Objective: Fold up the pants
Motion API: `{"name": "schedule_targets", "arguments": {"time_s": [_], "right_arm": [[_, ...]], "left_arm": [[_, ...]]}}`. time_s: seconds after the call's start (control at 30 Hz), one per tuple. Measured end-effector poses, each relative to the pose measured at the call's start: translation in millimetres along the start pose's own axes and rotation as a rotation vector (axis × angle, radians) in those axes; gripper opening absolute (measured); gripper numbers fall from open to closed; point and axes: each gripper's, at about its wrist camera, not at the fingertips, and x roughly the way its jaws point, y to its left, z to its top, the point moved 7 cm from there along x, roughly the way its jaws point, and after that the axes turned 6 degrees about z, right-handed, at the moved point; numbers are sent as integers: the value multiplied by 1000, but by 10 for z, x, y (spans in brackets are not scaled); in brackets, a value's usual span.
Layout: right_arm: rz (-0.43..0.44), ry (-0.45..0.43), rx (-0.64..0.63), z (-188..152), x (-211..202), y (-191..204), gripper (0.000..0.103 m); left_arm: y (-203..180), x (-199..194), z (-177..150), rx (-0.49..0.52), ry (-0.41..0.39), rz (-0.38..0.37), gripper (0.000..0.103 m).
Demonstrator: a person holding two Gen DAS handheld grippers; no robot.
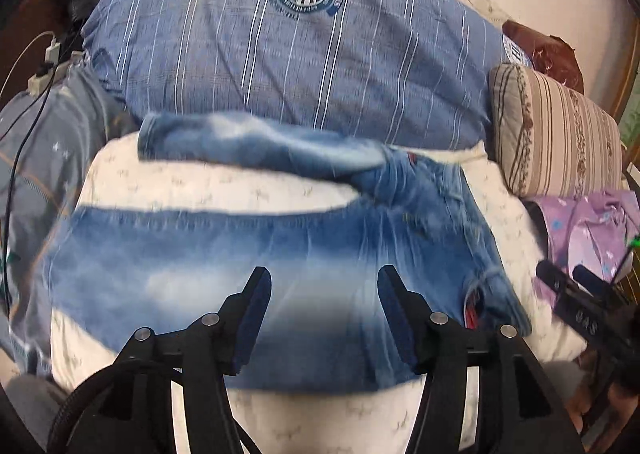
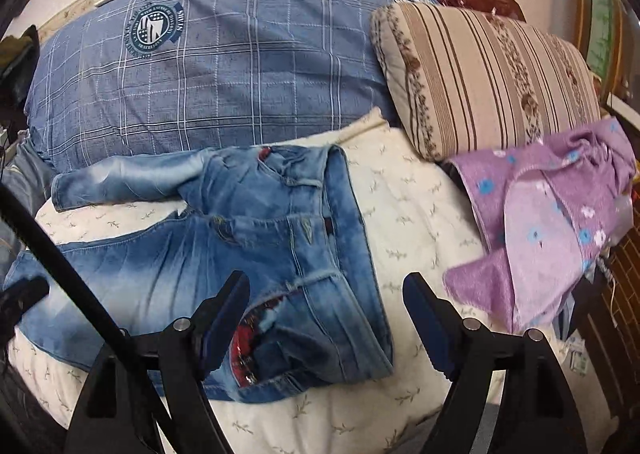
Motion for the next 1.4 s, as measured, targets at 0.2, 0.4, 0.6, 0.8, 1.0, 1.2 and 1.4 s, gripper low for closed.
{"name": "schedule_targets", "arguments": {"time_s": [0.2,0.4,0.6,0.8,1.0,1.2,1.4], "right_arm": [[146,69,11,202,287,174,81],[360,145,96,668,900,145,86],[273,242,123,1104,1994,-211,87],[167,358,194,1261,2974,-533,85],[153,361,106,1275,3148,-308,24],[169,136,20,1467,2082,-16,13],[305,5,150,1086,1159,-53,13]], "left_arm": [[-142,469,361,51,-16,14,61],[-265,1260,801,82,30,-7,64],[-17,1851,782,10,97,-53,64],[62,1998,882,-35,101,-73,64],[45,2008,856,-27,88,-69,64],[90,1829,868,-63,69,-114,64],[106,1676,1041,-191,112,-239,69]]}}
